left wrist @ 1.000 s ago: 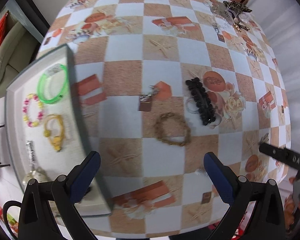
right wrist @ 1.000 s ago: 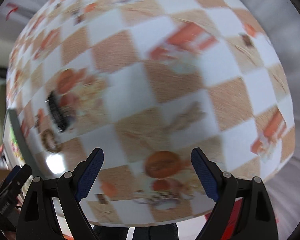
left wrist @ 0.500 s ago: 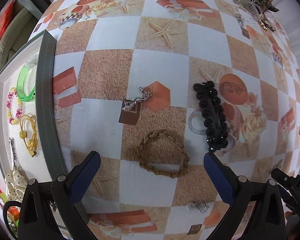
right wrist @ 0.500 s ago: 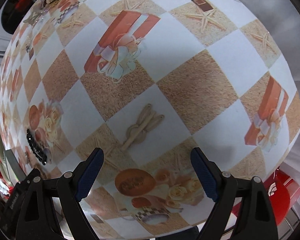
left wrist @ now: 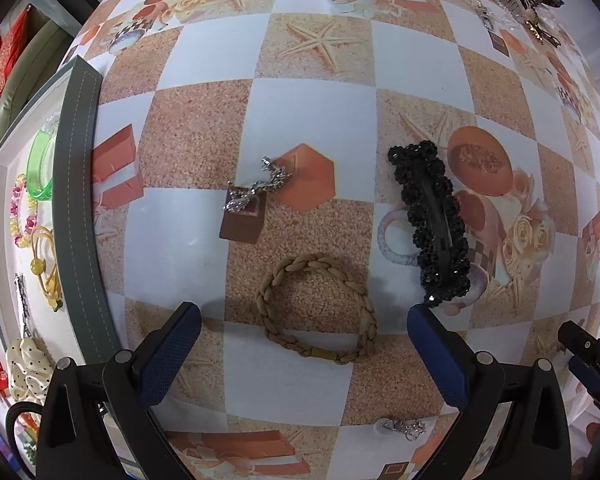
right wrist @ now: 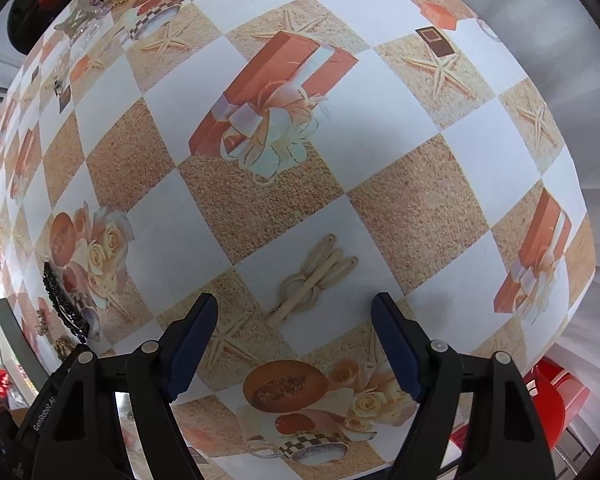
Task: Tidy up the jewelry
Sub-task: 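Grasp the braided brown bracelet with the left tool while the right tool grasps the tan hair clip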
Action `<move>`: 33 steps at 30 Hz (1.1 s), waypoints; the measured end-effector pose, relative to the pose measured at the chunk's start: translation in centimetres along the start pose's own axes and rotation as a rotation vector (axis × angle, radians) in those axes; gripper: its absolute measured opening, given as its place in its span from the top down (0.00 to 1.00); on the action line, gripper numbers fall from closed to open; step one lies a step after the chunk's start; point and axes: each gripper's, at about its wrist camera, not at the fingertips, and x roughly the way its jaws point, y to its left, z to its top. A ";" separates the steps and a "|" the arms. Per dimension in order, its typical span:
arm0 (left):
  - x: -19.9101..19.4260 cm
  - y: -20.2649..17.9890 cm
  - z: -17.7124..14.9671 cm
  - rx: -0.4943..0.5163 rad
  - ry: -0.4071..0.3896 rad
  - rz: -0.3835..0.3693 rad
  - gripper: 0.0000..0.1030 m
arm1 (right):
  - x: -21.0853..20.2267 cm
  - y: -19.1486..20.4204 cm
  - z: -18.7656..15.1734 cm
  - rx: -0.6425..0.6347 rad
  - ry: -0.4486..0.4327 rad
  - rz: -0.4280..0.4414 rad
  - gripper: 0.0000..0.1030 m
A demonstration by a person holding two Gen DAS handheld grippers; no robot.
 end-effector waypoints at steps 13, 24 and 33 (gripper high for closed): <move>-0.9 -4.4 0.7 0.093 -0.032 -0.032 0.33 | -1.1 4.9 -1.4 -0.173 -0.043 -0.070 0.62; -2.2 -5.4 1.0 0.126 -0.034 -0.062 0.82 | -2.7 5.1 -1.5 -0.213 -0.053 -0.011 0.91; -5.4 -3.3 0.3 0.129 -0.061 -0.129 0.83 | -3.7 2.1 -1.3 -0.177 -0.026 0.102 0.95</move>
